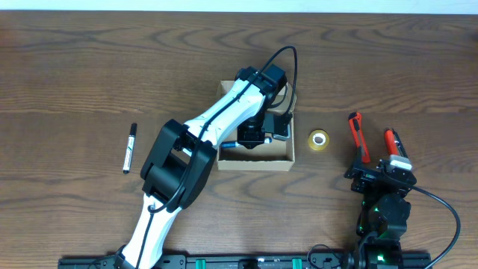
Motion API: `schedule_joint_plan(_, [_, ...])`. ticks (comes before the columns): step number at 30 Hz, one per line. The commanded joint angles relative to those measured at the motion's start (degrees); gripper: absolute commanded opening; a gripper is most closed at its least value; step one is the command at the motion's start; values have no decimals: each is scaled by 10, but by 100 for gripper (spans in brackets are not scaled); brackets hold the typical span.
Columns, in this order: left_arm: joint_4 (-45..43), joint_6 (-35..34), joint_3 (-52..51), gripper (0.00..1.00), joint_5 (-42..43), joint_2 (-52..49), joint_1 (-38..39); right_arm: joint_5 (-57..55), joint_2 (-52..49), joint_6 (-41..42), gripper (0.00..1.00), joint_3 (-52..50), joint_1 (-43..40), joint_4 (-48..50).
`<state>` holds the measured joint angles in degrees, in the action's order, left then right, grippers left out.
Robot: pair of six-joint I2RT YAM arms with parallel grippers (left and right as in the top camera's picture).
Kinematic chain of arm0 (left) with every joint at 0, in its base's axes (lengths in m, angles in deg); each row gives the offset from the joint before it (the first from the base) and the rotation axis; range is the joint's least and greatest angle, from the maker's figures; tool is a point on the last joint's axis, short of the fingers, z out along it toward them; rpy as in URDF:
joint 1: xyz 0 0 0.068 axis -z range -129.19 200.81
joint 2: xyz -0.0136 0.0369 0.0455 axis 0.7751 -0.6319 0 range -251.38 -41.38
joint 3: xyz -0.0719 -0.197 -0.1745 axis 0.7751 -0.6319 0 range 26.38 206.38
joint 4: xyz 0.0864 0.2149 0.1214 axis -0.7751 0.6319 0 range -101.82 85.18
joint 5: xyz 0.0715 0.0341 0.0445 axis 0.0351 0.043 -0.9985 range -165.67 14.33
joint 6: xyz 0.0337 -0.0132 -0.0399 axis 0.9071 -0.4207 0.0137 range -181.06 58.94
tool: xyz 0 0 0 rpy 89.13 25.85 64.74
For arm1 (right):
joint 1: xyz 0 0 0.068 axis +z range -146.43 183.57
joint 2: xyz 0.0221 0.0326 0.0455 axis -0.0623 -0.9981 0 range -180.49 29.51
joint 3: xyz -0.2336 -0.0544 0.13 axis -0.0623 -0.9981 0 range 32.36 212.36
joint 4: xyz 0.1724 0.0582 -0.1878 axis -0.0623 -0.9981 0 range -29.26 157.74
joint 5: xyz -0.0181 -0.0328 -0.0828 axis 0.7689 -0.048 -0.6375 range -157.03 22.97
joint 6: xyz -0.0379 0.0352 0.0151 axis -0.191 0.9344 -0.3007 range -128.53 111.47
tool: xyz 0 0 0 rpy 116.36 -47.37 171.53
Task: Pack container
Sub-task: 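Carry the blue marker into the box and release it, then move the left gripper back and grasp the black marker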
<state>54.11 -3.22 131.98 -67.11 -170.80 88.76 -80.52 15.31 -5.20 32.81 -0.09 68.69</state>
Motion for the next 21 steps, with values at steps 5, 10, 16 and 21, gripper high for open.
schedule_joint_plan(5, [3, -27, 3, 52, -2, 53, -2, 0, 0, 9, 99, 3, -5, -7])
schedule_joint_plan(10, [26, -78, 3, 59, -25, 128, -6, 0, 0, 9, 99, 3, -5, -21])
schedule_joint_plan(16, [68, -227, 3, 55, -117, 234, -46, 0, 0, 9, 99, 3, -5, -44])
schedule_joint_plan(21, [91, -344, 3, 63, -170, 297, -144, -3, 0, 9, 99, 3, -5, -44])
